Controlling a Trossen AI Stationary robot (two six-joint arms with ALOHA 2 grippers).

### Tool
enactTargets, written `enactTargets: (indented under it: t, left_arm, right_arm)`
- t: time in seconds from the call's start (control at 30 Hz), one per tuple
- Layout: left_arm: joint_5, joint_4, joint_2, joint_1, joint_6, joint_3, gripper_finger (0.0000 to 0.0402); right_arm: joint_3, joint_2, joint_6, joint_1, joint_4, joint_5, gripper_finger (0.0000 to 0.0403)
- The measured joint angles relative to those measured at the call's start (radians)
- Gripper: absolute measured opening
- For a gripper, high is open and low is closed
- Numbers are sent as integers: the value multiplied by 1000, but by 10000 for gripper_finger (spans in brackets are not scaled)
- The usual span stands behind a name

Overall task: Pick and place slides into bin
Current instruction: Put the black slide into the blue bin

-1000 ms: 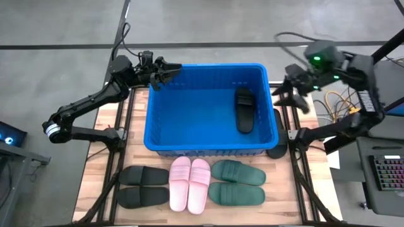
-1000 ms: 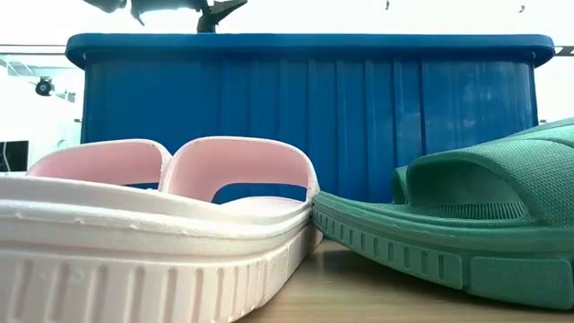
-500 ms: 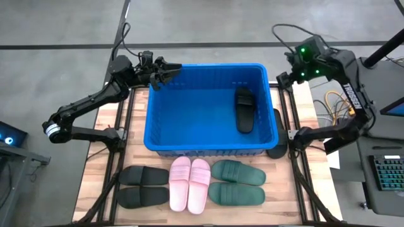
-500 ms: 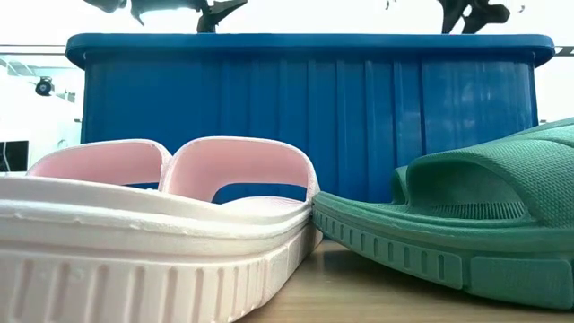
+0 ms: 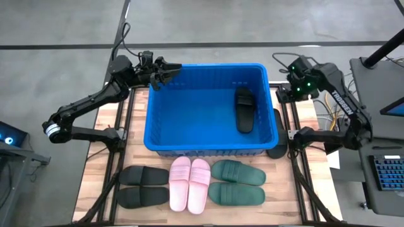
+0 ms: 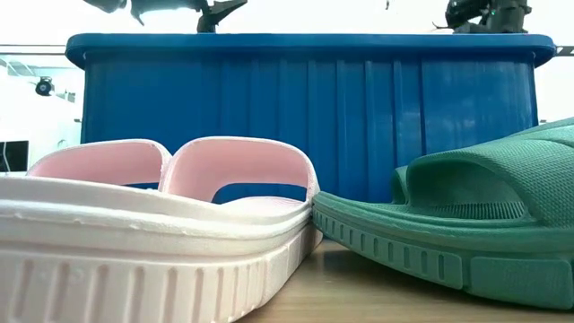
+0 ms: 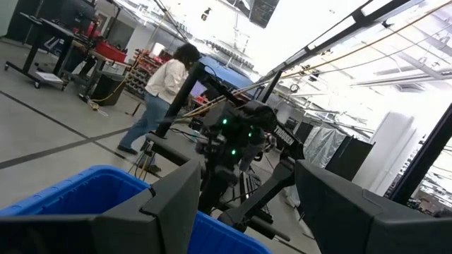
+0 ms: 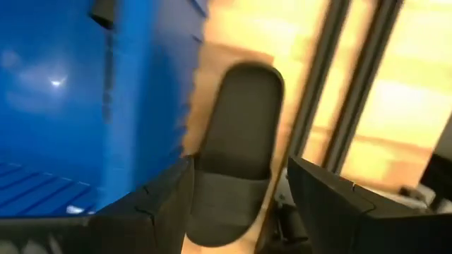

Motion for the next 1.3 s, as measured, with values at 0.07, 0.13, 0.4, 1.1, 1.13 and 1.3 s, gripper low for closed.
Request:
enactTargets:
  t: [0.07, 0.13, 0.4, 1.1, 1.13, 1.3]
  left_arm:
    - [0, 0, 0, 0, 0, 0, 217]
    - [0, 0, 0, 0, 0, 0, 217]
    - [0, 0, 0, -1, 0, 0, 217]
    - [0, 0, 0, 0, -1, 0, 217]
    - [0, 0, 0, 0, -1, 0, 217]
    - [0, 0, 0, 0, -1, 0, 217]
  right_arm:
    - [-39, -13, 26, 0, 1, 25, 219]
    - [-73, -25, 64, -3, 9, 83, 219]
    - [-193, -31, 191, -6, 182, 103, 219]
    - [-393, -15, 358, -113, 440, 129, 219]
    - [-384, -18, 352, -133, 434, 159, 218]
    - [-337, -32, 336, -217, 423, 175, 202]
